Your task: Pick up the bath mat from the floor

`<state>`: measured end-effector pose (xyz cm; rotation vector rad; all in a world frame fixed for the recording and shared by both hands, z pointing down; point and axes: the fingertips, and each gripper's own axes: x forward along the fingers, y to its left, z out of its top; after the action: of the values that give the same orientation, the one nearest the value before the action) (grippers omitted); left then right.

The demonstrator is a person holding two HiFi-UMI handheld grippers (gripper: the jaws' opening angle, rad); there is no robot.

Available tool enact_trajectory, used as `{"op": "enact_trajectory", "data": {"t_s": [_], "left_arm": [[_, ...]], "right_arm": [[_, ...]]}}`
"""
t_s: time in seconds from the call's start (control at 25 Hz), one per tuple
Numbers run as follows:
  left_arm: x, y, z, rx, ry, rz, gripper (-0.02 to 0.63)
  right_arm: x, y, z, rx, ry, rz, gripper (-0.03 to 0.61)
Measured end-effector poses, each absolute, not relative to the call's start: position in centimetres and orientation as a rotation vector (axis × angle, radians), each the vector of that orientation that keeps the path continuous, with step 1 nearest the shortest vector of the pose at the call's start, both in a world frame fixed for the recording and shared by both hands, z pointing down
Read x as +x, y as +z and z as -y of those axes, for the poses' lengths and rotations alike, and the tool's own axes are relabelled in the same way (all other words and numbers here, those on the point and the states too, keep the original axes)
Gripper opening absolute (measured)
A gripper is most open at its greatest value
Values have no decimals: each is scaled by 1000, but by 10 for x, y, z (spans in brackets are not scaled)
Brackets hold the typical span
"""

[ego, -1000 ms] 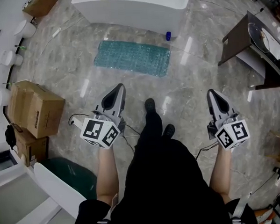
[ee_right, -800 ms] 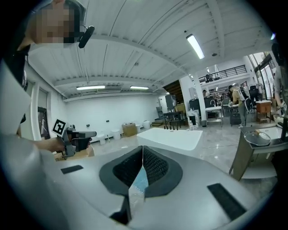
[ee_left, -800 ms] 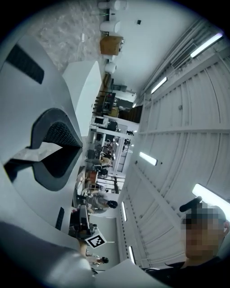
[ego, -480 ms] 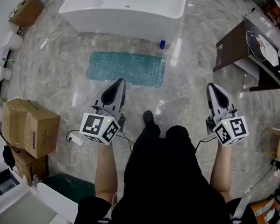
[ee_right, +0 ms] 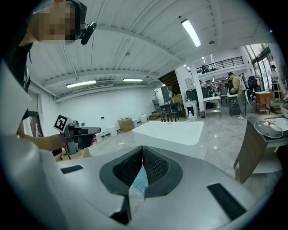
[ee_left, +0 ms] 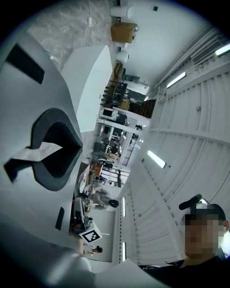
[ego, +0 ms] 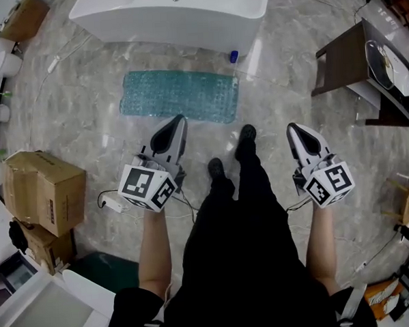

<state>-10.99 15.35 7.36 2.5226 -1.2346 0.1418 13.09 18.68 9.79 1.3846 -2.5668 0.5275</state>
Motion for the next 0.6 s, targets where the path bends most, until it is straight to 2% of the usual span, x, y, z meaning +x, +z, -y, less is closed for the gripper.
{"op": "enact_trajectory", "data": {"t_s": [0.36, 0.6], "left_arm": [[-57, 83, -75, 2463, 198, 1315, 5], [-28, 110, -26, 2430, 279, 1386, 5]], "right_arm": [[164, 151, -81, 1229, 712, 2615, 14], [169, 220, -25, 1068, 877, 2593, 14]]}}
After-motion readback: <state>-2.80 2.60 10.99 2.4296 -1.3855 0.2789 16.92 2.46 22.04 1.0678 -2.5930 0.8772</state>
